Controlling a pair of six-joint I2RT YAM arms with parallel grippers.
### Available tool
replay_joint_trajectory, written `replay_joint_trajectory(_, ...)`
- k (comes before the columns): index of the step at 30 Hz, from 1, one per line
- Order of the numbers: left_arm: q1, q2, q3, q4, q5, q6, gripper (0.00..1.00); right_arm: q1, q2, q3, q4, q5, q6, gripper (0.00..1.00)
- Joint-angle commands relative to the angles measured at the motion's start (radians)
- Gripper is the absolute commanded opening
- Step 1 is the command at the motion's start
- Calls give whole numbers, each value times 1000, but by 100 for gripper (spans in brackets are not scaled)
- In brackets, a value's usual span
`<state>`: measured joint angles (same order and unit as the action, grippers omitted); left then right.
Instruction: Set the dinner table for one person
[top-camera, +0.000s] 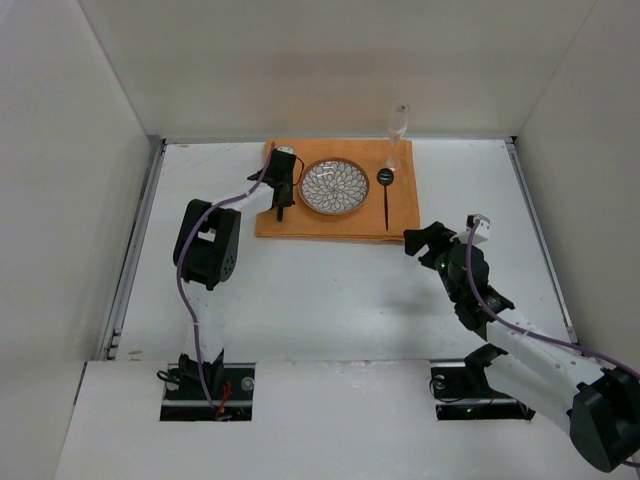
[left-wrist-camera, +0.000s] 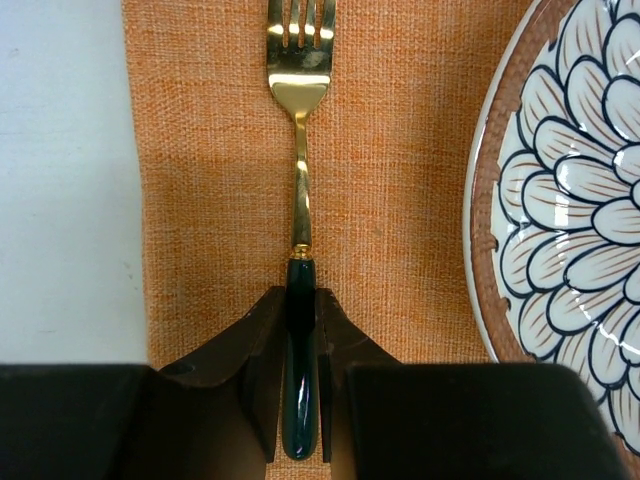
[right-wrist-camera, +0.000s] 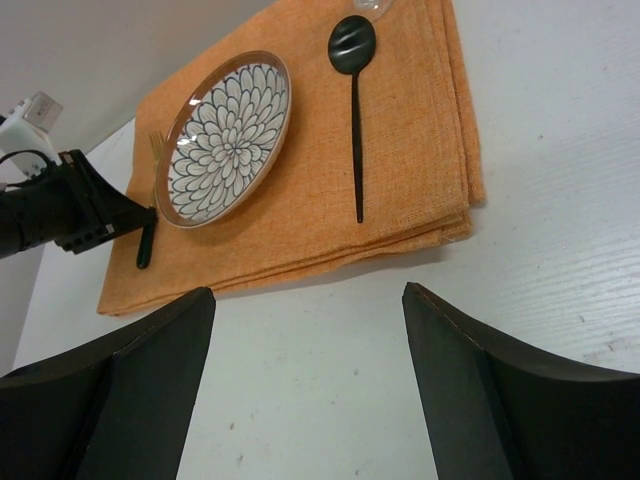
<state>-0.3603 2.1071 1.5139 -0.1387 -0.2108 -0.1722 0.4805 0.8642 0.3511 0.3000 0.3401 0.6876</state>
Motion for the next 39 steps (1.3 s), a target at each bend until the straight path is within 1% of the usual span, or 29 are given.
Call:
replay_joint_trajectory(1, -1, 2, 40, -38, 31, 22, 10, 11, -17, 31, 54, 5, -13, 82)
replay_joint_trajectory(4, -2, 1, 34, -45, 28, 20, 15, 5, -13, 28, 57, -1, -7, 82)
replay_joint_trajectory(7, -10, -22, 17, -41, 17, 22, 26, 10, -10, 32, 57, 7, -13, 82)
replay_joint_trajectory(9, -16, -56, -4, -36, 10, 19, 36, 10, 1, 32, 57, 1, -11, 82)
replay_joint_trajectory(12, -30, -128, -47, -13, -19, 4, 58, 11, 1, 35, 57, 5, -13, 83)
replay_joint_trajectory(15, -47, -220, -87, -1, -64, -16, 75, 11, 2, 32, 60, 5, -5, 83)
replay_joint_trajectory(17, -61, -295, -136, 33, -84, -41, 100, 11, -1, 32, 60, 7, -13, 79)
replay_joint_trajectory(19, -82, -372, -197, 68, -88, -76, 100, 11, 1, 32, 60, 13, -13, 72)
replay_joint_trajectory(21, -114, -450, -271, 111, -93, -107, 100, 13, 12, 40, 53, -6, -13, 53)
replay_joint_trajectory(24, -168, -571, -407, 172, -131, -150, 100, 11, 18, 49, 36, -1, -17, 26)
replay_joint_trajectory(25, -185, -610, -453, 185, -146, -164, 100, 13, 24, 51, 30, -4, -13, 19)
replay_joint_trajectory(26, -200, -649, -502, 195, -160, -177, 100, 13, 28, 54, 22, -12, -8, 15)
replay_joint_trajectory(27, -216, -688, -553, 208, -170, -194, 100, 13, 30, 58, 15, -13, -8, 12)
replay_joint_trajectory(29, -237, -761, -651, 221, -191, -236, 100, 13, 27, 61, 10, -1, -13, 10)
replay_joint_trajectory(32, -268, -893, -809, 226, -220, -331, 100, 13, 32, 57, 14, 11, -8, 10)
replay_joint_trajectory(35, -297, -1007, -932, 208, -251, -417, 100, 13, 39, 57, 21, 20, -8, 13)
replay_joint_trajectory(37, -329, -1071, -1001, 180, -256, -466, 100, 17, 44, 57, 24, 34, -8, 26)
replay_joint_trajectory(39, -352, -1105, -1047, 154, -262, -504, 100, 25, 44, 54, 33, 40, -8, 49)
